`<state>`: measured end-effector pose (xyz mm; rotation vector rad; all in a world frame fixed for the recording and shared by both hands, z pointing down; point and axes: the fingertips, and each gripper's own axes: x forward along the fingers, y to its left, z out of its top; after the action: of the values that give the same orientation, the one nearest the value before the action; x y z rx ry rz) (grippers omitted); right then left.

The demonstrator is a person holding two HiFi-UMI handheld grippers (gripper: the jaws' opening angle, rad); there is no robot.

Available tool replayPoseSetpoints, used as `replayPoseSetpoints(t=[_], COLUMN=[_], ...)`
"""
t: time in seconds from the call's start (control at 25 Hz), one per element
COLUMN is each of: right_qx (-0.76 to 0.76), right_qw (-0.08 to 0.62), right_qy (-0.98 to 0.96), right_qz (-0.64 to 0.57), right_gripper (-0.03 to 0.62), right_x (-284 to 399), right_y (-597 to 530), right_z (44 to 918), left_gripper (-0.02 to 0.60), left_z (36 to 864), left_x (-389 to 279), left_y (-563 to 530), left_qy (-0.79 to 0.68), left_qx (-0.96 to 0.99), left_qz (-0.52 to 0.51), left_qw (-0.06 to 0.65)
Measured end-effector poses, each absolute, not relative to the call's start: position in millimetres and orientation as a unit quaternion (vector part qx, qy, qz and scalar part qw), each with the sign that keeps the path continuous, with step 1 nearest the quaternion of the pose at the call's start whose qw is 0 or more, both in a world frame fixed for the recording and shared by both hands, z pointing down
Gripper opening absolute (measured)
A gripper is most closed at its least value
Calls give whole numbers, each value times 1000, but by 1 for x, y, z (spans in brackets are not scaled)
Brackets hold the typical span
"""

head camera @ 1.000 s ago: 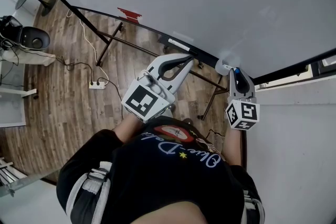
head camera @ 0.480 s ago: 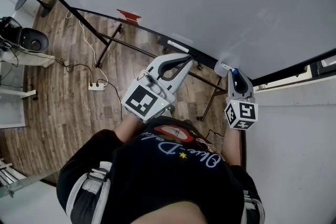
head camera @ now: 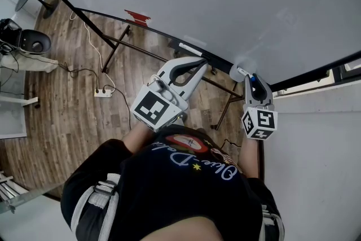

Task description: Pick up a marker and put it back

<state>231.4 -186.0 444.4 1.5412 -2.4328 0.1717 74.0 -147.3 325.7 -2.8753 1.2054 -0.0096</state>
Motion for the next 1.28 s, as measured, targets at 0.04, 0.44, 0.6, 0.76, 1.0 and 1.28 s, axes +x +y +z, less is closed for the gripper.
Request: replayPoseSetpoints(t=[0.04, 0.44, 0.6, 0.76, 1.0, 1.28], right_qx=[530, 543, 551, 559, 570, 583], right_qw=[127, 112, 100, 91, 70, 45], right_qy=[-836, -831, -828, -824, -819, -811], right_qz=[58, 46, 38, 28, 23, 17], right_gripper=[86, 95, 97, 97, 78, 35], right_x=[232, 239, 243, 247, 252, 259], right_y=[-186, -181, -178, -175, -167, -153], right_z=[443, 428, 416, 404, 389, 372], left_gripper=[3, 3, 3, 3, 3, 3], left_z=[325, 324, 325, 325, 326, 329], left_x=[74, 78, 81, 85, 89, 98], left_y=[-147, -148, -148, -148, -148, -147], left_qy=[386, 379, 374, 368, 355, 338], left_qx=[-923, -925, -927, -930, -935, -941], left_qz=[-3, -4, -3, -1, -4, 2], left_qw=[11, 14, 13, 10, 12, 2])
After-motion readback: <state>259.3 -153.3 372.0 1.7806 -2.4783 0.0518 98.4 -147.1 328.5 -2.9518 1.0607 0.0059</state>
